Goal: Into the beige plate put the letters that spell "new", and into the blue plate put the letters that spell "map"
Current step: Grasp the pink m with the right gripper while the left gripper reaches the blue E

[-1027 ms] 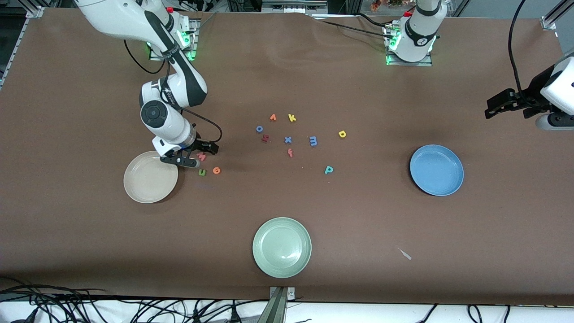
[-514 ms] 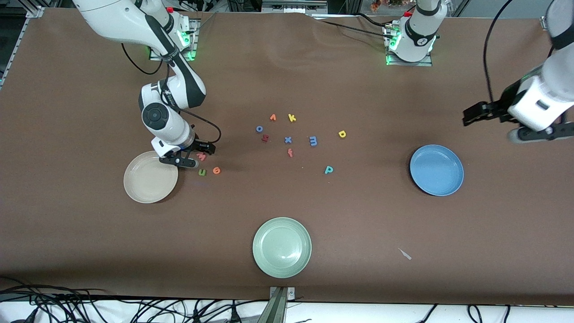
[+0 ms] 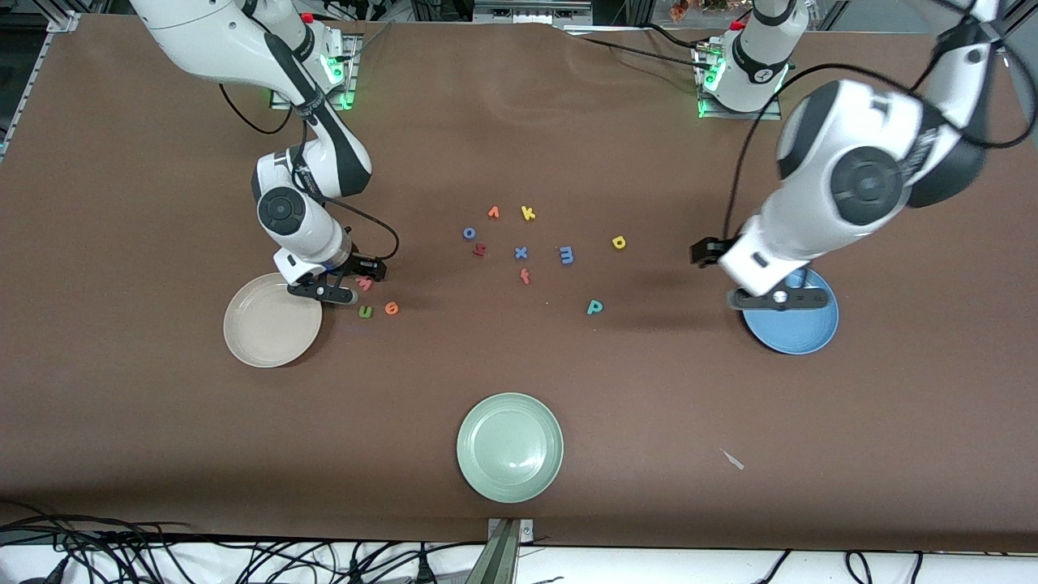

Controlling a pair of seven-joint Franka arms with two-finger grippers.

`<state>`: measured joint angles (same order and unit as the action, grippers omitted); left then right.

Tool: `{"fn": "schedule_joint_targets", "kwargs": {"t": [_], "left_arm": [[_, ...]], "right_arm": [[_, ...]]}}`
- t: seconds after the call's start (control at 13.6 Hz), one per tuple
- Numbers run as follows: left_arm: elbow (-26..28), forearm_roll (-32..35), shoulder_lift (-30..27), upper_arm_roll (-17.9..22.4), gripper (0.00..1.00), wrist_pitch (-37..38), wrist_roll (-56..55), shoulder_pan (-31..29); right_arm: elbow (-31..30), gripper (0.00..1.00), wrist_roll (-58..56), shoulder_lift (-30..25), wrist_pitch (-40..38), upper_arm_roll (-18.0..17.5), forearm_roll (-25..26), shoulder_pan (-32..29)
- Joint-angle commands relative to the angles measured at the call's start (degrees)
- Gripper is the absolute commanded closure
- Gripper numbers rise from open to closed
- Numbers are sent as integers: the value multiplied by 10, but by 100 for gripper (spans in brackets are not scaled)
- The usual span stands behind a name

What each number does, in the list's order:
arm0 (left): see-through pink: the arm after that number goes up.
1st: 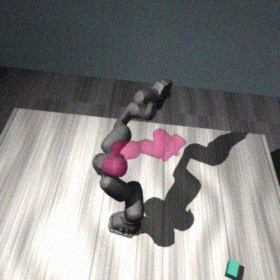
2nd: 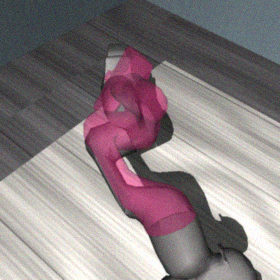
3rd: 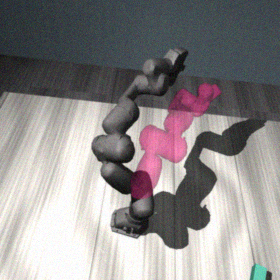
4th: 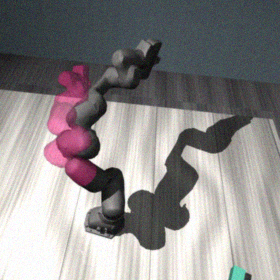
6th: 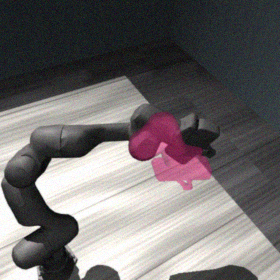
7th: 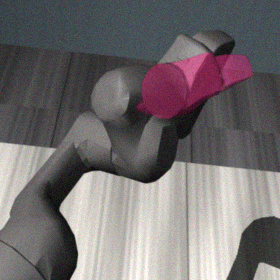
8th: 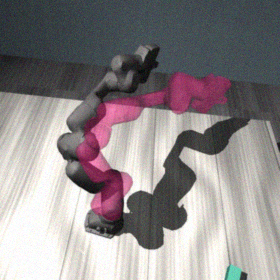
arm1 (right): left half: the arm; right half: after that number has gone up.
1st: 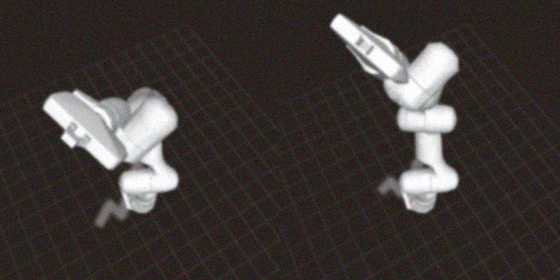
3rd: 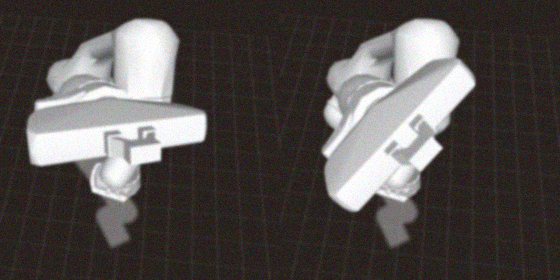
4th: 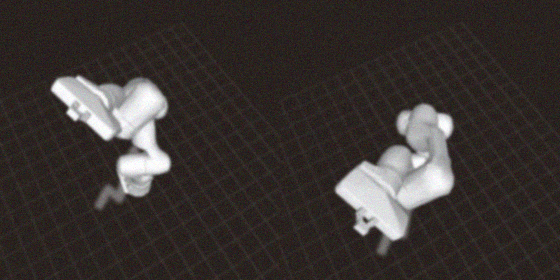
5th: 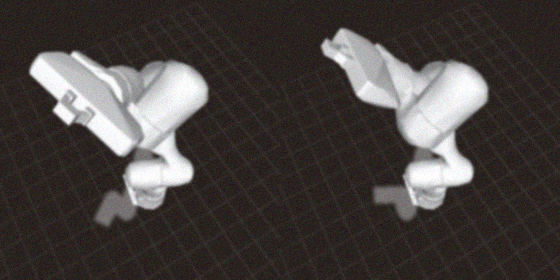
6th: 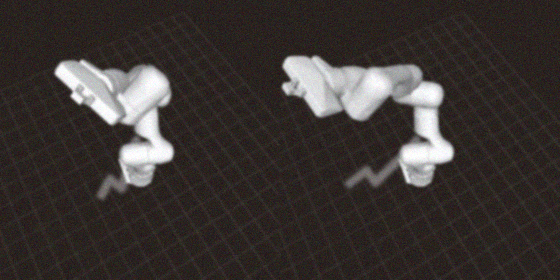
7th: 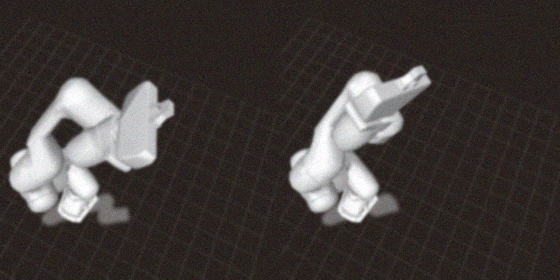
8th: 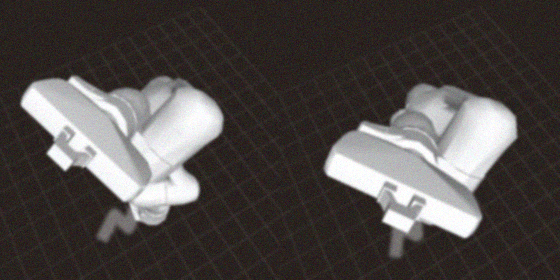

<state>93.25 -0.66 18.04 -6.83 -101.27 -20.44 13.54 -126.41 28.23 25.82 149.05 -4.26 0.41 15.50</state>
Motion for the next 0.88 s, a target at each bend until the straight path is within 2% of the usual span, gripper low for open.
{"fn": "schedule_joint_targets", "kwargs": {"t": [0.0, 0.22, 0.29, 0.59, 0.81], "left_arm": [[5, -15, 37, 5, 0, -50, -50, 52], [39, -40, 60, 5, 0, -127, -141, 97], [52, -46, 64, 5, 0, -152, -165, 113], [145, -45, 75, 5, 0, -313, -282, 172], [149, -39, 115, 6, 0, -345, -307, 202]], "right_arm": [[-6, 23, 10, 2, 15, 2, 11, 3], [-6, 34, 10, 2, 15, 2, 11, 2], [-6, 35, 10, 2, 15, 2, 11, 2], [-1, 35, 10, 4, 15, 2, 11, 3], [1, 34, 10, 5, 15, 2, 13, 3]]}}
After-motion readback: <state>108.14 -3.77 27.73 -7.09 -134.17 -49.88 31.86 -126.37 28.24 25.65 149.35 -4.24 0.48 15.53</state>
